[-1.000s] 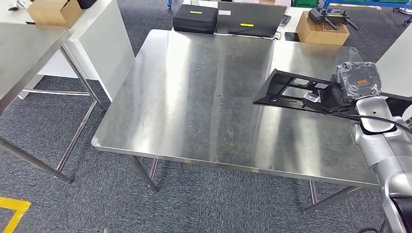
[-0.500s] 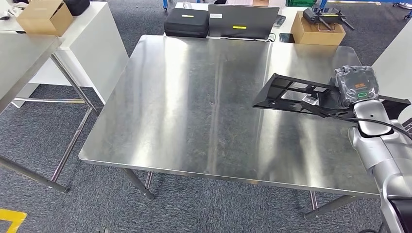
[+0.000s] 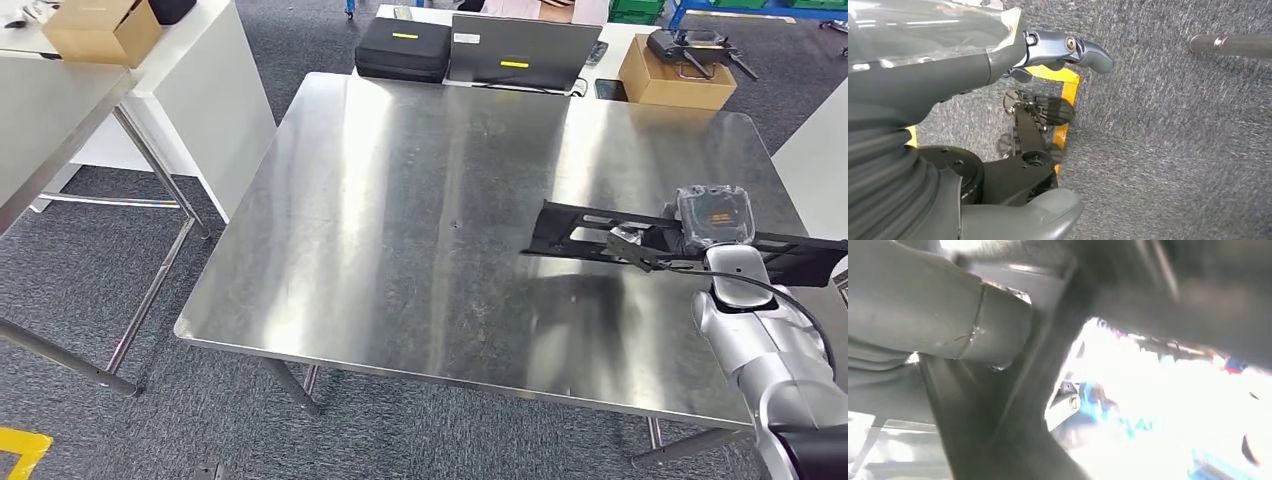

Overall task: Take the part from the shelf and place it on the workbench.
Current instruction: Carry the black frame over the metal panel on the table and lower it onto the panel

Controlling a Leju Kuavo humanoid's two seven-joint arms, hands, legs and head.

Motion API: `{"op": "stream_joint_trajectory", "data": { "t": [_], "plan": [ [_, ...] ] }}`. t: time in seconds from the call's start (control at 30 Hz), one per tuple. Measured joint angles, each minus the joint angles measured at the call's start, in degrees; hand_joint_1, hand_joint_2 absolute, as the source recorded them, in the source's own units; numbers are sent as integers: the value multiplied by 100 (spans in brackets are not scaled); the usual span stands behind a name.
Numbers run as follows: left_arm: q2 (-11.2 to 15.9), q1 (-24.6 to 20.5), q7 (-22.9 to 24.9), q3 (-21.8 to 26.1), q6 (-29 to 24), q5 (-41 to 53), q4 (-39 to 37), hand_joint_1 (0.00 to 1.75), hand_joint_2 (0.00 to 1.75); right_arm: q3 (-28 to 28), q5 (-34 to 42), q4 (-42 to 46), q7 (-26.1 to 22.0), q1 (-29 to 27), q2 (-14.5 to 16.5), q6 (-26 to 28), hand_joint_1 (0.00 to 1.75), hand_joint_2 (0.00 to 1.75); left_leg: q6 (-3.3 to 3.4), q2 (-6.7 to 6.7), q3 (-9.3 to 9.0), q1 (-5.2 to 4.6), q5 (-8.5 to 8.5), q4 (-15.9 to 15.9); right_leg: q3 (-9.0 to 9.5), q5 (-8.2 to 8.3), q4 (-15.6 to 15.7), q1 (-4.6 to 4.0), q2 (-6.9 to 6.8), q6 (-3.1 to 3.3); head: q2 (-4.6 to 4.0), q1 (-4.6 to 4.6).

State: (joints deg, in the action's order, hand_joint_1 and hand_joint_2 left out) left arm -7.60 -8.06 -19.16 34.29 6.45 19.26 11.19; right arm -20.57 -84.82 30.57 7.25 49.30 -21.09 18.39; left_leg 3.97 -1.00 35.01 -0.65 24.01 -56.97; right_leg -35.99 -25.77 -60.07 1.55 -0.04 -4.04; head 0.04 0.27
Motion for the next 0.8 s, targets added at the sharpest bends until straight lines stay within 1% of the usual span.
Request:
{"op": "stream_joint_trajectory", "data": {
  "t": [0.03, 0.07, 0.1, 0.17, 0.2, 0.23, 0.3, 0.33, 0.37, 0.4, 0.43, 0.47, 0.5, 0.53, 0.57, 0.6, 0.67, 0.73, 0.8],
  "plan": [
    [-2, -2, 11, 2, 0, 0, -1, 0, 175, 85, 56, -46, -2, 12, 29, -163, 175, 0, -35, -12, 7, -13, 33, -33, 104, 81, 216, -6, -1, 22, 0, 1],
    [-1, -2, 20, 4, 1, 0, -1, 0, 175, 156, 103, -85, -4, 36, 58, -305, 175, 0, -64, -17, 13, -26, 57, -55, 140, 105, 288, -19, 1, 64, 0, -3],
    [-1, -4, 26, 7, 3, -1, -2, 0, 175, 223, 156, -121, -7, 80, 91, -490, 175, 0, -86, -16, 16, -34, 73, -67, 151, 106, 284, -35, 8, 107, 0, -9],
    [5, -11, 36, 13, 10, -2, -2, 0, 175, 360, 268, -185, -12, 210, 150, -932, 175, 0, -130, -7, 33, -14, 118, -111, 175, 109, 290, 2, 10, 182, 0, -17],
    [7, -14, 38, 16, 15, -2, -2, 0, 175, 429, 306, -215, -13, 281, 172, -1137, 175, 0, -166, 1, 82, 3, 195, -225, 200, 105, 297, 22, 5, 221, 0, -26],
    [8, -15, 40, 20, 18, -2, -2, 0, 175, 486, 330, -243, -13, 337, 185, -1283, 175, 0, -209, 11, 189, 25, 327, -454, 223, 102, 304, 39, -2, 258, 0, -36],
    [4, -10, 43, 34, 21, -2, -2, 0, 175, 578, 352, -290, -13, 394, 208, -1447, 175, 0, -289, 42, 561, 76, 678, -1210, 237, 89, 304, 32, -15, 302, 0, -57],
    [4, -5, 45, 42, 21, -3, -2, 0, 175, 612, 361, -312, -13, 405, 221, -1488, 175, 0, -319, 55, 743, 103, 793, -1552, 238, 87, 304, 30, -17, 309, 0, -57],
    [6, 0, 46, 50, 21, -5, -2, 0, 175, 640, 368, -329, -13, 415, 232, -1526, 175, 0, -342, 68, 849, 129, 810, -1727, 240, 84, 303, 32, -16, 310, 0, -59],
    [10, 4, 46, 59, 22, -8, -2, 0, 175, 664, 373, -345, -14, 425, 241, -1557, 175, 0, -358, 77, 837, 152, 713, -1663, 246, 80, 303, 39, -15, 305, 0, -60],
    [15, 6, 44, 68, 24, -12, -2, 0, 175, 684, 375, -358, -22, 437, 247, -1589, 175, 0, -366, 84, 708, 174, 532, -1378, 256, 72, 303, 48, -12, 295, 0, -59],
    [20, 6, 40, 77, 25, -17, -2, 0, 175, 702, 375, -367, -38, 447, 251, -1615, 131, 0, -369, 90, 504, 193, 334, -960, 268, 63, 302, 55, -9, 279, 0, -61],
    [24, 4, 31, 86, 27, -26, -2, 0, 175, 719, 374, -374, -61, 455, 255, -1631, 87, 0, -368, 88, 309, 193, 199, -575, 275, 50, 302, 48, -4, 254, 0, -62],
    [26, 4, 16, 93, 37, -39, -2, 0, 175, 731, 373, -379, -85, 471, 262, -1655, 44, 0, -358, 81, 169, 187, 123, -297, 278, 40, 301, 36, 1, 226, 0, -56],
    [24, 10, -2, 103, 57, -51, -2, 0, 175, 739, 370, -385, -104, 490, 270, -1676, 0, 0, -350, 74, 89, 176, 101, -155, 272, 28, 295, 2, 6, 207, 1, -52],
    [22, 18, -23, 116, 83, -63, -2, 0, 175, 744, 366, -392, -121, 509, 280, -1703, 0, 0, -339, 64, 71, 153, 108, -133, 264, 23, 292, -21, 11, 189, 1, -44],
    [20, 40, -55, 144, 126, -82, -2, 0, 175, 749, 364, -414, -146, 547, 309, -1794, 0, 0, -315, 55, 56, 113, 79, -125, 263, 31, 303, -29, 12, 160, 1, -38],
    [27, 65, -68, 171, 133, -108, -2, 0, 175, 759, 376, -443, -167, 601, 345, -1910, 0, 0, -282, 41, 61, 76, 76, -127, 279, 44, 335, 3, 7, 137, 0, -39],
    [36, 93, -69, 189, 132, -122, -2, 0, 175, 769, 386, -473, -179, 667, 378, -1983, 0, 0, -252, 28, 62, 66, 80, -127, 297, 47, 362, 15, 1, 133, 0, -38]
  ]
}}
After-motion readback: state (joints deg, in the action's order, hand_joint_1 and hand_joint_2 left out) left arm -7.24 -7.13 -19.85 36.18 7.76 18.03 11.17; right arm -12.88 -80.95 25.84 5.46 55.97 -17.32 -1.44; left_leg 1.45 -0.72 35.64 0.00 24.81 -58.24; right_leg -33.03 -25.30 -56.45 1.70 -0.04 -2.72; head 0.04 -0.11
